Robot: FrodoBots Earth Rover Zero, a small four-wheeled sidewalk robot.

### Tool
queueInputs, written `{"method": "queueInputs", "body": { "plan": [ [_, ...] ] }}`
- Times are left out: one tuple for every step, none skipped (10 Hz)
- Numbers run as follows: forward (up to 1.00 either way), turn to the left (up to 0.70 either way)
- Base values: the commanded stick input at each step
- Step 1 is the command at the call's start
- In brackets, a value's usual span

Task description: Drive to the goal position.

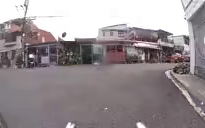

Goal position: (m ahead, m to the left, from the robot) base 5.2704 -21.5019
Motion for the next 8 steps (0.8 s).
{"method": "queueInputs", "body": {
  "plan": [
    [0.70, -0.14],
    [0.70, -0.14],
    [0.70, -0.14],
    [0.70, -0.14],
    [0.70, -0.14],
    [0.70, -0.14],
    [0.70, -0.14],
    [0.70, -0.14]
  ]
}}
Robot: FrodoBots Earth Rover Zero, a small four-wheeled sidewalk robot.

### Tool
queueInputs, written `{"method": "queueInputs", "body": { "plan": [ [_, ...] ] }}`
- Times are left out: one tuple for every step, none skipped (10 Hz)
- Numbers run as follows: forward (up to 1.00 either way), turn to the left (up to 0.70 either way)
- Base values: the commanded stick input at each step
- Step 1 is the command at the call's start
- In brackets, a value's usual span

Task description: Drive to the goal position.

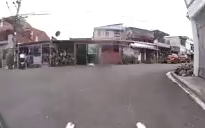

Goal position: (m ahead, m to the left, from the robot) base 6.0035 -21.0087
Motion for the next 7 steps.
{"method": "queueInputs", "body": {
  "plan": [
    [0.70, -0.14],
    [0.70, -0.14],
    [0.70, -0.14],
    [0.70, -0.14],
    [0.70, -0.14],
    [0.70, -0.14],
    [0.70, -0.14]
  ]
}}
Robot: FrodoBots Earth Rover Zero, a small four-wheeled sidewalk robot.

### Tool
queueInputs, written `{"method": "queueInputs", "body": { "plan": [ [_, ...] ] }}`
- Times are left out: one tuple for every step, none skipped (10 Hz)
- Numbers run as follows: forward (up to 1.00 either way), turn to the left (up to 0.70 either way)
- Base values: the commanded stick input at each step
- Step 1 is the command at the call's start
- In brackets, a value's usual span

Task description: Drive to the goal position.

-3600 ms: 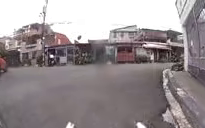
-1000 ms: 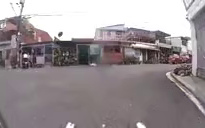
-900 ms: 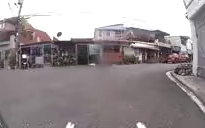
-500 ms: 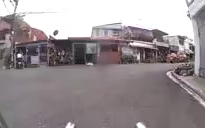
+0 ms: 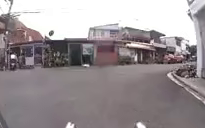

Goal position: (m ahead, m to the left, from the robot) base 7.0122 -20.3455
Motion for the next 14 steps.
{"method": "queueInputs", "body": {
  "plan": [
    [0.70, -0.14],
    [0.70, -0.14],
    [0.70, -0.14],
    [0.70, -0.14],
    [0.70, -0.14],
    [0.70, -0.14],
    [0.70, -0.14],
    [0.70, -0.14],
    [0.70, -0.14],
    [0.70, -0.14],
    [0.70, -0.14],
    [0.70, -0.14],
    [0.70, -0.14],
    [0.70, -0.14]
  ]
}}
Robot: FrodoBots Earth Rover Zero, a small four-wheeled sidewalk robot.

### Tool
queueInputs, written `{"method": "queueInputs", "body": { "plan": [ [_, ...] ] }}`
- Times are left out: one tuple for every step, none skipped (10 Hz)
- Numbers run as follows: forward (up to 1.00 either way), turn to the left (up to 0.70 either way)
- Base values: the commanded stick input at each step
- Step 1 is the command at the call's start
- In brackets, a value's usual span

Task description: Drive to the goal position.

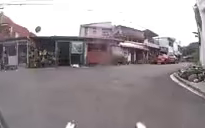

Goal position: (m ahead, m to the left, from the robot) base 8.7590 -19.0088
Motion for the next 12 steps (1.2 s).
{"method": "queueInputs", "body": {
  "plan": [
    [0.70, -0.14],
    [0.70, -0.14],
    [0.70, -0.14],
    [0.70, -0.14],
    [0.70, -0.14],
    [0.70, -0.14],
    [0.70, -0.14],
    [0.70, -0.14],
    [0.70, -0.14],
    [0.70, -0.14],
    [0.70, -0.14],
    [0.70, -0.14]
  ]
}}
